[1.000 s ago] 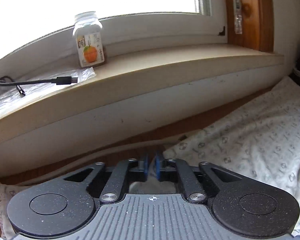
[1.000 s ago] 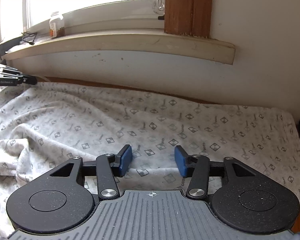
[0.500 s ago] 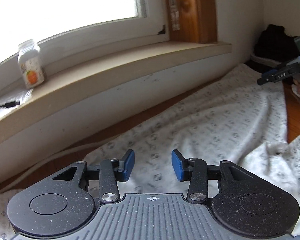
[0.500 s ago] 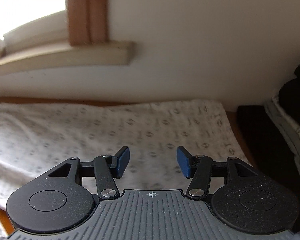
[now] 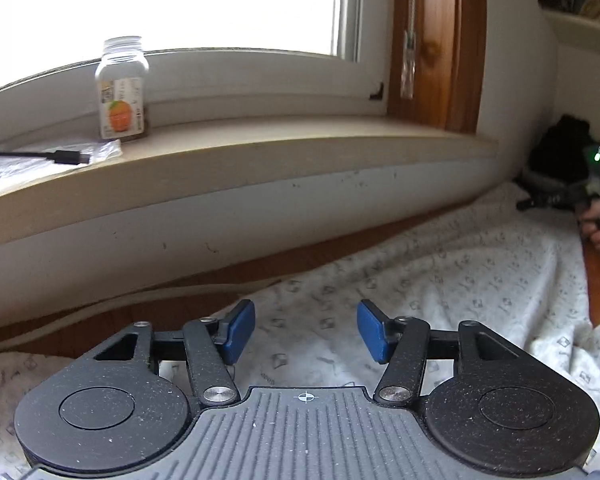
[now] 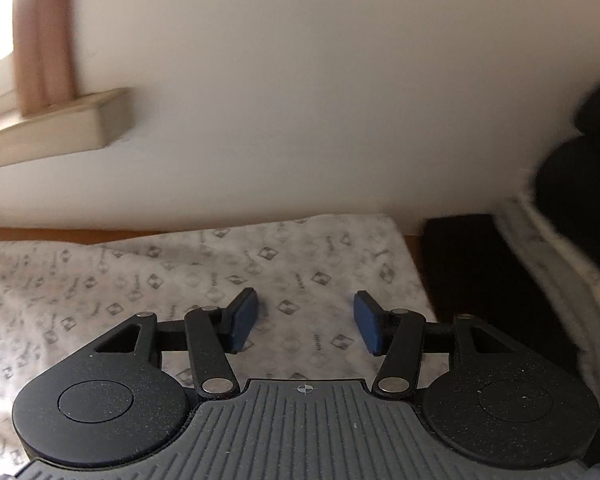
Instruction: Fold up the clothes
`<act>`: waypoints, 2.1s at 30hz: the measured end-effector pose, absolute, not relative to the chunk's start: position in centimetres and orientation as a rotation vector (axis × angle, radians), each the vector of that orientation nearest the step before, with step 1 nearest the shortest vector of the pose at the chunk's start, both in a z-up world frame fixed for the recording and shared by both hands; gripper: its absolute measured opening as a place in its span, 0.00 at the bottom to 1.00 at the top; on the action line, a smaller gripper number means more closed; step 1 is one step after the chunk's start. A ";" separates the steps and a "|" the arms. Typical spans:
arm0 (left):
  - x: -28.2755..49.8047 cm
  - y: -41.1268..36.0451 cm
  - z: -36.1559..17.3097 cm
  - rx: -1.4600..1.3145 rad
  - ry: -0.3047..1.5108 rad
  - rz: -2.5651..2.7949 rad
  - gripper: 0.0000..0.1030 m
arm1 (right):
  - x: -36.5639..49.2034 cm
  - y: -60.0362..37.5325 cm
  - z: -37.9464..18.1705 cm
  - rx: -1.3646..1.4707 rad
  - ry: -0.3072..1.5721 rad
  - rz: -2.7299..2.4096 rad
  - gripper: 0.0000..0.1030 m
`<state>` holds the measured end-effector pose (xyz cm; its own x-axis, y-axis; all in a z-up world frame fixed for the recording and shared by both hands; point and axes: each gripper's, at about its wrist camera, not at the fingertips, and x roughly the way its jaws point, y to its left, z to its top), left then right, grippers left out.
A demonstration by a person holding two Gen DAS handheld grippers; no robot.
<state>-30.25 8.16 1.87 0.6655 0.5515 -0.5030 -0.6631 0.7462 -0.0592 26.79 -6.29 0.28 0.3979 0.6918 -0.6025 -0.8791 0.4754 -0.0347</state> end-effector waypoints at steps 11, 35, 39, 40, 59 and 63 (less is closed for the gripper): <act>-30.4 9.2 1.5 -0.308 0.520 0.710 0.73 | 30.0 -15.6 3.6 -0.174 0.706 0.917 0.38; -32.1 8.6 2.0 -0.311 0.424 0.714 0.76 | 28.2 -13.7 5.1 -0.272 0.408 0.858 0.06; -32.7 8.8 2.3 -0.322 0.405 0.727 0.79 | 29.0 -14.3 7.1 -0.397 0.299 0.719 0.06; -32.5 8.9 2.2 -0.320 0.420 0.718 0.79 | 29.5 -14.6 7.3 -0.428 0.297 0.679 0.09; -32.0 10.1 1.5 -0.352 0.538 0.791 0.84 | 18.3 -11.8 1.3 -0.433 0.429 1.233 0.48; -32.7 10.0 2.0 -0.253 0.592 0.841 0.84 | 18.5 -10.9 0.4 -0.469 0.450 1.259 0.53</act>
<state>-32.69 10.05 2.03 0.5189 0.6242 -0.5841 -0.7604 0.6492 0.0182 18.46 -10.93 0.43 0.2462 0.7890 -0.5630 -0.9671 0.2386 -0.0886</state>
